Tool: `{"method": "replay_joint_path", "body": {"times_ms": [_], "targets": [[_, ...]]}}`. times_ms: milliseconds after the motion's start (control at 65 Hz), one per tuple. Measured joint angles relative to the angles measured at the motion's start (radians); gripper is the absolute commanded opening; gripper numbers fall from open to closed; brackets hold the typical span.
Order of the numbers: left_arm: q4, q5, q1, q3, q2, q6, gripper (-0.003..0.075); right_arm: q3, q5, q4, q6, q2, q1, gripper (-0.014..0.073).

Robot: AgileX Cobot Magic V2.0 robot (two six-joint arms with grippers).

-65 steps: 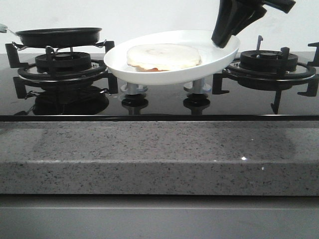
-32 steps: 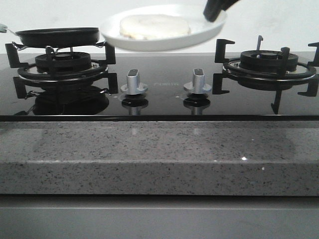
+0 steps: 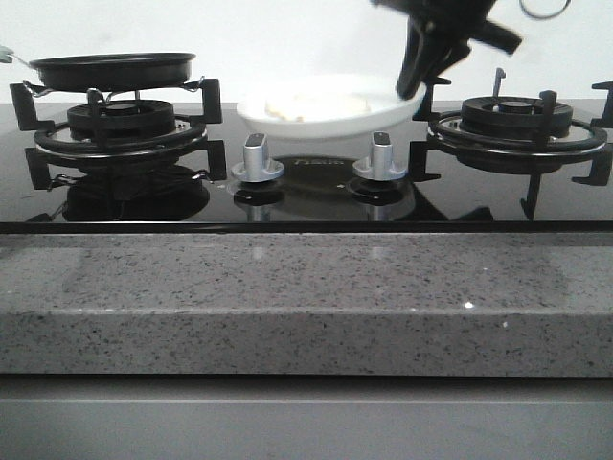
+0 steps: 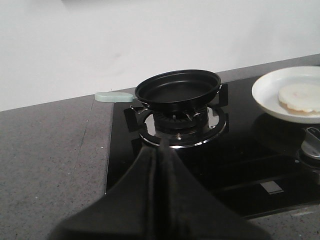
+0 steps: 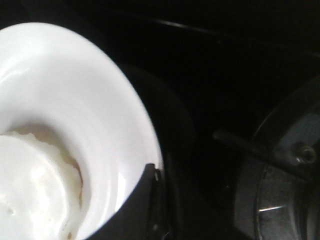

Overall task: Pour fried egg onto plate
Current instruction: 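Lower the plate with the egg onto the stove with the right gripper, then open the right gripper and raise it away from the plate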

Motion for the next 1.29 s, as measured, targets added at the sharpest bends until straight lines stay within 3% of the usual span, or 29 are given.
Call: {"method": "replay_joint_path", "body": {"times_ms": [385,938,1185,1292], "targets": [[0.0,0.0,0.0,0.0,0.0,0.0,-0.0019,-0.007,0.005,0.0,0.002,0.019,0.0,-0.0043],[0.0,0.0,0.0,0.0,0.0,0.0,-0.0019,-0.008,0.005,0.006,0.007,0.019,0.0,0.0198],[0.0,0.0,0.0,0.0,0.0,0.0,-0.0019,-0.008,0.005,0.006,0.009,0.002,0.002,0.0187],[0.0,0.0,0.0,0.0,0.0,0.0,-0.0019,-0.008,0.005,0.008,0.009,-0.031,-0.002,0.0124]]}}
